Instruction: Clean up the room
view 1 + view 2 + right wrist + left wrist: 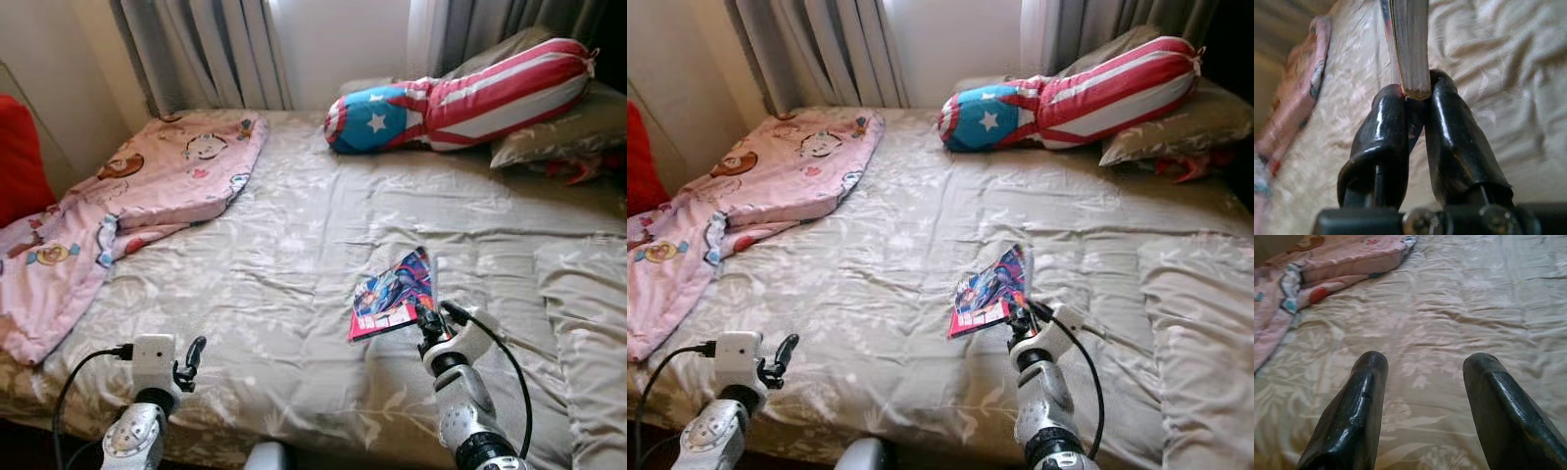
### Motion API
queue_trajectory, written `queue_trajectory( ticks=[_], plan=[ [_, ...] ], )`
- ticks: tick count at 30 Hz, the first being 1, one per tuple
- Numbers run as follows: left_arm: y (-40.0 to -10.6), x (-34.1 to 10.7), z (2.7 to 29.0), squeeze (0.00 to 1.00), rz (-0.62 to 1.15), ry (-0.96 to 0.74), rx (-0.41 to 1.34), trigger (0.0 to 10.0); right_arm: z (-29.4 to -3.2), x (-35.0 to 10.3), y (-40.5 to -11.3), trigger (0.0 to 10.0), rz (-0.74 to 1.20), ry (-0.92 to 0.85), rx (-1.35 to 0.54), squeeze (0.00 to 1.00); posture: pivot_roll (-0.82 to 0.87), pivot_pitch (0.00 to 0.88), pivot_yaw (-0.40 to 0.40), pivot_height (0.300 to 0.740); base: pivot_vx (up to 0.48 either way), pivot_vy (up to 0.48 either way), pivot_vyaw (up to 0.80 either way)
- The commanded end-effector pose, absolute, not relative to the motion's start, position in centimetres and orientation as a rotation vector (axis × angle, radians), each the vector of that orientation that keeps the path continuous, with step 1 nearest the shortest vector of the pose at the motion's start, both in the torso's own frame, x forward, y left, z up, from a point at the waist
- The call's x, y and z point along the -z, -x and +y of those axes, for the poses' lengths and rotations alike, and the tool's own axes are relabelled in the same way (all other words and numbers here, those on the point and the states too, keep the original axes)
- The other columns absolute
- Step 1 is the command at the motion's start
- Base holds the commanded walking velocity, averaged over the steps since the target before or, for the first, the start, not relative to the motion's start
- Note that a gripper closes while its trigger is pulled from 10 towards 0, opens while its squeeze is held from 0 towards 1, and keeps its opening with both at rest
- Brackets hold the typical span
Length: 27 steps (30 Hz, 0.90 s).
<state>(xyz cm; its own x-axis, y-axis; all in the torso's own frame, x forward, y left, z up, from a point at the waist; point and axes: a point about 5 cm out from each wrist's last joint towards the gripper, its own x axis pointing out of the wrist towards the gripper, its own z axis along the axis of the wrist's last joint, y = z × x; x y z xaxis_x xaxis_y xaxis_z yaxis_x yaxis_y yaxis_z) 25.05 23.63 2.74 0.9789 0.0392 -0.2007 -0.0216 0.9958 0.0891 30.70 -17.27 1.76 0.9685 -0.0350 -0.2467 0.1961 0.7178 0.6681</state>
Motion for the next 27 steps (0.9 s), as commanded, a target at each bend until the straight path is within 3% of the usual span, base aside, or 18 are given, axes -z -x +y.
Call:
queue_trajectory(
  ticks=[1, 4, 7, 16, 27],
  plan=[
    [-24.8, -3.0, 24.0, 0.0, 0.22, -0.135, 0.0, 10.0, -18.2, -1.2, -30.4, 10.0, 0.248, -0.859, 0.208, 0.0, 0.15, 0.0, 0.113, 0.64, 0.0, 0.0, 0.0],
    [-24.5, -3.1, 24.2, 0.0, 0.226, -0.155, 0.017, 10.0, -18.5, -0.4, -29.9, 10.0, 0.3, -0.852, 0.236, 0.0, 0.16, 0.0, 0.119, 0.64, 0.0, 0.0, 0.0],
    [-24.0, -3.3, 24.8, 0.0, 0.237, -0.172, 0.023, 10.0, -18.3, 0.9, -29.0, 10.0, 0.446, -0.73, 0.213, 0.0, 0.16, 0.0, 0.13, 0.64, 0.0, 0.0, 0.0],
    [-23.1, -3.6, 25.5, 0.0, 0.261, -0.192, 0.035, 10.0, -21.0, 0.9, -28.7, 10.0, 0.497, -0.64, 0.293, 0.0, 0.17, 0.0, 0.147, 0.64, 0.0, 0.0, 0.0],
    [-22.7, -3.8, 24.8, 0.0, 0.277, -0.189, 0.058, 10.0, -21.8, 2.3, -27.1, 10.0, 0.599, -0.592, 0.363, 0.0, 0.18, 0.018, 0.155, 0.64, 0.0, 0.0, 0.0]
  ],
)
